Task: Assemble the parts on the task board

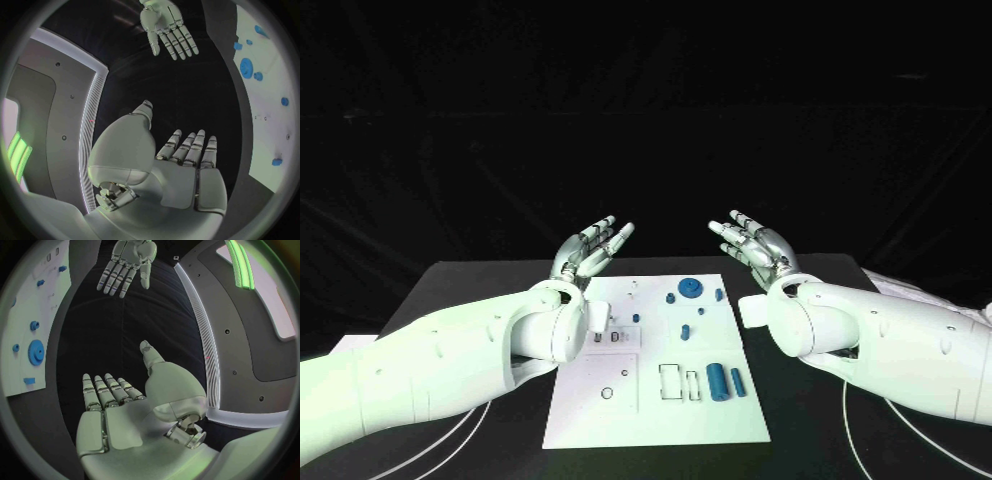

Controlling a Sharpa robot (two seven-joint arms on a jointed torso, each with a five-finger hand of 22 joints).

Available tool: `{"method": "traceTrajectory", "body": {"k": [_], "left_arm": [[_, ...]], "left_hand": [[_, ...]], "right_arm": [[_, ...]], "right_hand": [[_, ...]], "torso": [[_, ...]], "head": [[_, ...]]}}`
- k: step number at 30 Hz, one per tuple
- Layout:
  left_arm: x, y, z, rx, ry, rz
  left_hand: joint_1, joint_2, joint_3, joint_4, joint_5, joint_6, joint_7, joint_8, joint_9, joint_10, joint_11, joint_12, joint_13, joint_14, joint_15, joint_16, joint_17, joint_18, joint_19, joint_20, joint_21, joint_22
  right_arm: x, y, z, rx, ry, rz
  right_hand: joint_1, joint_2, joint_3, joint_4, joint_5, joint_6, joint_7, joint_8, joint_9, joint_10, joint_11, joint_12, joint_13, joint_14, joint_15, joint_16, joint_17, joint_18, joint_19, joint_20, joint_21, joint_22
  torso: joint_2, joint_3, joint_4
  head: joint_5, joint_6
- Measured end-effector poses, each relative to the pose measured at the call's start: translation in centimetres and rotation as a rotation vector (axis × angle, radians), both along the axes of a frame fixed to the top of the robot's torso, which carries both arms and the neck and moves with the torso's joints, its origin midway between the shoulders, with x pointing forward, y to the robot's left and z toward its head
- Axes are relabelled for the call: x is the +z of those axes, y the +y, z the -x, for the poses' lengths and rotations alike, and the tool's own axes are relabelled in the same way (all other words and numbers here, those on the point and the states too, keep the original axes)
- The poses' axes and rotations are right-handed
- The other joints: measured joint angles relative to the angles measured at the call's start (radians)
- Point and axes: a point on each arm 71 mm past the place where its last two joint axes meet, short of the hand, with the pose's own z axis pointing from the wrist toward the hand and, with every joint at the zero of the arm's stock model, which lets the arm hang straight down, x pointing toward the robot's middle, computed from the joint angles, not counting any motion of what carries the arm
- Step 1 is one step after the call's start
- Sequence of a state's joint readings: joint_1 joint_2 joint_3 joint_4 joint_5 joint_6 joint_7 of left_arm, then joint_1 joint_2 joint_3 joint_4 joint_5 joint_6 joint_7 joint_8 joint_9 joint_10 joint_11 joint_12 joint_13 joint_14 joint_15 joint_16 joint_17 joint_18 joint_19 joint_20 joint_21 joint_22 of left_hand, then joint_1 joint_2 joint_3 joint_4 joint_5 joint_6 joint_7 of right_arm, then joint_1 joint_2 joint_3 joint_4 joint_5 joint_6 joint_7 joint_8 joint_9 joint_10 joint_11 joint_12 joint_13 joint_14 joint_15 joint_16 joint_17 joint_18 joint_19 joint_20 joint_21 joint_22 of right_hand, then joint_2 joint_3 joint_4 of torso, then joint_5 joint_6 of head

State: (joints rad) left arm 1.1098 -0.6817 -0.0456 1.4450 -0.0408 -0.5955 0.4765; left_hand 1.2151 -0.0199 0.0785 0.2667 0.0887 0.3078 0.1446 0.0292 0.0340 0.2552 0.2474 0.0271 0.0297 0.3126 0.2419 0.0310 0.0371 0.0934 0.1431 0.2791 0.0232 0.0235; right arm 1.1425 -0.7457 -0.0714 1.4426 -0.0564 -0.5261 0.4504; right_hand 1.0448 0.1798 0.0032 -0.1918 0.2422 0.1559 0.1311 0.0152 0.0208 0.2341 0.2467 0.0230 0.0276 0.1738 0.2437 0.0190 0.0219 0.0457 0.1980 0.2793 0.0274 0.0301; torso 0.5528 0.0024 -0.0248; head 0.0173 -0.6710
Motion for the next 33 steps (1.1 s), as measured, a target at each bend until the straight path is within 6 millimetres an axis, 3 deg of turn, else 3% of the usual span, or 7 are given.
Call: {"method": "traceTrajectory", "body": {"k": [7, 9, 11, 14, 19, 26, 33], "left_arm": [[0.1, -0.4, -0.1, -0.050, -0.006, 0.005], [0.1, -0.4, 0.0, -0.056, -0.006, 0.005], [0.1, -0.4, 0.0, -0.062, -0.007, 0.005], [0.1, 1.1, -0.1, -0.057, -0.011, -0.003], [0.5, 2.8, 0.1, -0.059, -0.022, -0.011], [2.0, 3.5, 1.1, -0.102, -0.045, 0.008], [3.3, 3.1, 2.6, -0.166, -0.050, 0.043]], "left_hand": [[0.044, 0.006, 0.006, 0.007, 0.004, 0.044, 0.003, 0.006, 0.005, 0.047, 0.015, 0.006, 0.005, 0.096, 0.017, 0.023, 0.012, 0.000, 0.033, 0.017, 0.015, 0.008], [0.049, 0.011, 0.000, 0.002, 0.004, 0.076, 0.004, 0.015, 0.008, 0.089, 0.019, 0.011, 0.009, 0.195, 0.014, 0.046, 0.024, 0.000, 0.092, 0.015, 0.036, 0.020], [0.054, 0.015, -0.005, -0.004, 0.004, 0.151, 0.009, 0.030, 0.016, 0.194, 0.016, 0.031, 0.018, 0.351, -0.002, 0.088, 0.041, 0.025, 0.257, 0.014, 0.097, 0.051], [0.060, 0.021, -0.015, -0.014, 0.004, 0.286, 0.021, 0.056, 0.027, 0.411, -0.001, 0.072, 0.034, 0.505, -0.034, 0.138, 0.058, 0.056, 0.502, 0.011, 0.196, 0.095], [0.070, 0.032, -0.031, -0.029, 0.004, 0.533, 0.060, 0.114, 0.052, 0.647, -0.049, 0.134, 0.053, 0.698, -0.092, 0.202, 0.107, 0.078, 0.681, -0.015, 0.276, 0.119], [0.076, 0.037, -0.048, -0.041, 0.004, 0.626, 0.067, 0.128, 0.062, 0.787, -0.095, 0.155, 0.076, 0.861, -0.147, 0.261, 0.200, 0.078, 0.823, -0.069, 0.329, 0.132], [0.081, 0.042, -0.066, -0.048, 0.004, 0.639, 0.061, 0.111, 0.064, 0.808, -0.104, 0.138, 0.086, 0.905, -0.167, 0.307, 0.280, 0.078, 0.873, -0.089, 0.349, 0.140]], "right_arm": [[0.3, 0.4, -0.9, 0.154, 0.006, 0.013], [0.4, 0.6, -0.9, 0.186, 0.010, 0.015], [0.4, 0.7, -1.0, 0.214, 0.014, 0.017], [1.2, -0.5, -2.4, 0.210, -0.073, 0.149], [3.2, -1.0, -3.3, 0.226, -0.222, 0.347], [5.9, -0.2, -4.3, 0.284, -0.402, 0.624], [6.8, 1.2, -4.5, 0.359, -0.512, 0.918]], "right_hand": [[0.062, 0.004, 0.016, -0.037, 0.019, 0.052, 0.005, 0.012, 0.007, 0.066, 0.017, 0.015, 0.008, 0.060, 0.019, 0.014, 0.007, 0.016, 0.039, 0.014, 0.018, 0.009], [0.085, 0.002, 0.024, -0.049, 0.027, 0.096, 0.007, 0.023, 0.012, 0.123, 0.018, 0.025, 0.012, 0.125, 0.016, 0.030, 0.014, 0.030, 0.093, 0.013, 0.036, 0.019], [0.115, -0.004, 0.033, -0.058, 0.029, 0.167, 0.012, 0.038, 0.020, 0.213, 0.013, 0.043, 0.020, 0.226, 0.006, 0.056, 0.024, 0.047, 0.175, 0.012, 0.067, 0.033], [0.170, -0.020, 0.052, -0.077, 0.029, 0.328, 0.023, 0.071, 0.037, 0.385, -0.005, 0.078, 0.031, 0.413, -0.021, 0.103, 0.038, 0.080, 0.322, 0.009, 0.125, 0.058], [0.222, -0.054, 0.105, -0.089, 0.028, 0.547, 0.051, 0.105, 0.050, 0.598, -0.042, 0.107, 0.032, 0.652, -0.070, 0.152, 0.050, 0.102, 0.509, -0.014, 0.205, 0.086], [0.258, -0.090, 0.175, -0.095, 0.013, 0.722, 0.081, 0.116, 0.051, 0.795, -0.088, 0.112, 0.034, 0.887, -0.133, 0.188, 0.066, 0.117, 0.691, -0.069, 0.314, 0.128], [0.254, -0.129, 0.206, -0.095, 0.001, 0.813, 0.054, 0.115, 0.050, 0.905, -0.128, 0.095, 0.035, 1.119, -0.198, 0.264, 0.117, 0.117, 0.838, -0.137, 0.466, 0.204]], "torso": [[0.000, 0.0001, -0.0007], [0.000, 0.0001, -0.0008], [0.000, 0.0001, -0.0009], [0.005, 0.0000, -0.0006], [0.019, -0.0021, 0.0014], [0.052, -0.0064, 0.0089], [0.086, -0.0113, 0.0201]], "head": [[0.000, 0.000], [0.000, 0.000], [0.000, -0.001], [-0.002, -0.004], [-0.005, 0.000], [-0.012, 0.015], [-0.020, 0.026]]}}
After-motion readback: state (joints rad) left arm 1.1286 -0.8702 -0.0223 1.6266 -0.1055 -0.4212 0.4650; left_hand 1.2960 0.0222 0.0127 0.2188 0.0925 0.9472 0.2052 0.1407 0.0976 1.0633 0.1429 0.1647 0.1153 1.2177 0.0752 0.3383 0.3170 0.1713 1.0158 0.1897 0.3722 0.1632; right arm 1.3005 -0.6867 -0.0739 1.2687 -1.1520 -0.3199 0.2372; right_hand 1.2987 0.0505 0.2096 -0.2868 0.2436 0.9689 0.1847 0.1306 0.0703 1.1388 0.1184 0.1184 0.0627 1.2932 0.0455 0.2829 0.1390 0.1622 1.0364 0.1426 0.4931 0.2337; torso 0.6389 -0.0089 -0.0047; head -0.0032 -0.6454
